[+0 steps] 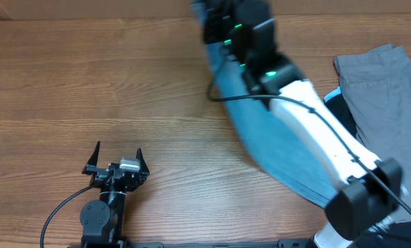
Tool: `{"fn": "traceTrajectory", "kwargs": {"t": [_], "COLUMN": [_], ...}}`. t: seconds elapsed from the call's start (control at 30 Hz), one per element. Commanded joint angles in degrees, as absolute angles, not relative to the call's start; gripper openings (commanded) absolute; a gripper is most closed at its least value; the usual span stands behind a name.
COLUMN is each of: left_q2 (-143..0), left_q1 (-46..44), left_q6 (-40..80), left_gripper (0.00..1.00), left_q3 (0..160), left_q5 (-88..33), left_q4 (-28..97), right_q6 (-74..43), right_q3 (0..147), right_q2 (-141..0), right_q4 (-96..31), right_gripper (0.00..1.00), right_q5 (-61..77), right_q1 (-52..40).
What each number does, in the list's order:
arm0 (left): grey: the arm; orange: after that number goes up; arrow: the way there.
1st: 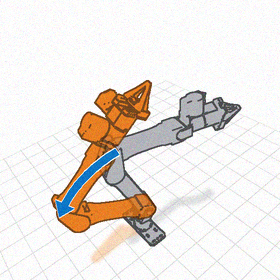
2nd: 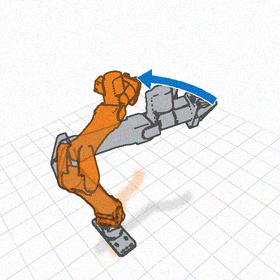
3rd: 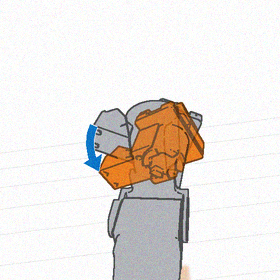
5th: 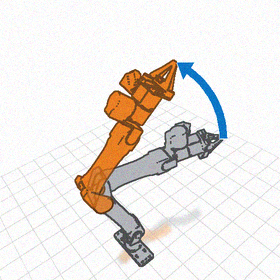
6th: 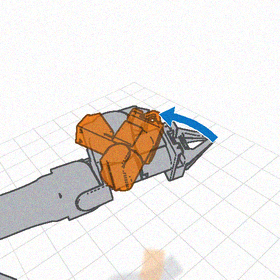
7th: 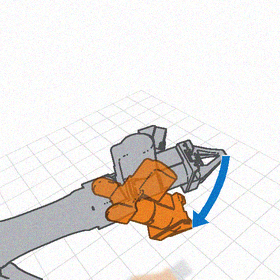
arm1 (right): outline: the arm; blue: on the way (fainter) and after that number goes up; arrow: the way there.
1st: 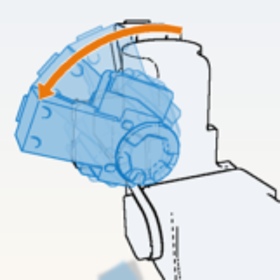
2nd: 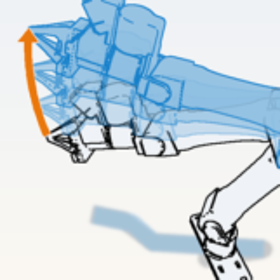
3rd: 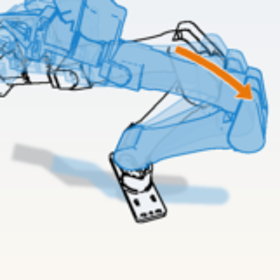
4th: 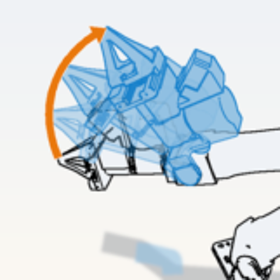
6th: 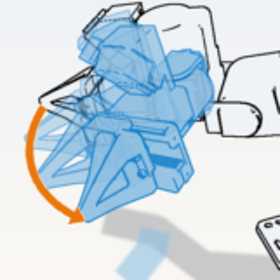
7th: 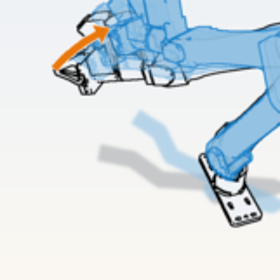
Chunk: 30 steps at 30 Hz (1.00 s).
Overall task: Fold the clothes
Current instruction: 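Pull the jeans off the pile leftward and lay them on the table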
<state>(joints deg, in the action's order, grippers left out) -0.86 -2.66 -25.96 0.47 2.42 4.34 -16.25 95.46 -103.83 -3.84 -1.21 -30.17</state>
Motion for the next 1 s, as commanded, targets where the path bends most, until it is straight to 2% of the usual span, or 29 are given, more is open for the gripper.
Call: {"fn": "traceTrajectory", "kwargs": {"t": [0.0,0.2,0.3,0.37,0.5,0.53,0.57,0.6,0.67,0.97], "left_q2": [-0.38,-0.38,-0.38,-0.38,-0.38,-0.38,-0.38,-0.38,-0.38,-0.38], "left_q1": [-2.94,-2.94,-2.94,-2.94,-2.94,-2.94,-2.94,-2.94,-2.94,-2.94], "left_q6": [-27.03,-27.03,-27.0,-27.03,-27.03,-27.0,-27.0,-27.0,-27.03,-27.0], "left_gripper": [1.0,1.0,1.0,1.0,1.0,1.0,1.0,1.0,1.0,1.0], "left_q3": [0.27,0.27,0.27,0.3,0.27,0.3,0.3,0.27,0.3,0.27], "left_q5": [2.96,2.96,2.96,2.96,2.96,2.96,2.96,2.96,2.96,2.96], "left_q4": [4.16,4.16,4.16,4.16,4.16,4.16,4.16,4.16,4.16,4.16], "right_q6": [-27.57,-30.2,-29.54,-28.34,-24.75,-23.4,-21.67,-19.9,-17.63,-17.52], "right_q3": [97.76,97.82,98.28,99.68,107.55,109.73,112.42,114.98,119.63,132.88], "right_q2": [-109.12,-113.43,-113.49,-113.49,-113.49,-113.49,-113.49,-113.49,-113.49,-110.91], "right_q4": [1.28,3.38,3.4,2.46,-8.19,-11.25,-14.9,-18.46,-25.17,-46.15], "right_gripper": [0.04,0.05,0.15,0.15,0.27,0.36,0.56,0.87,1.0,1.0], "right_q5": [8.14,10.59,10.39,10.41,10.37,10.37,10.35,10.33,9.41,3.51], "right_q1": [-36.45,-45.04,-46.68,-46.65,-44.75,-44.23,-43.62,-43.11,-42.24,-35.11]}}
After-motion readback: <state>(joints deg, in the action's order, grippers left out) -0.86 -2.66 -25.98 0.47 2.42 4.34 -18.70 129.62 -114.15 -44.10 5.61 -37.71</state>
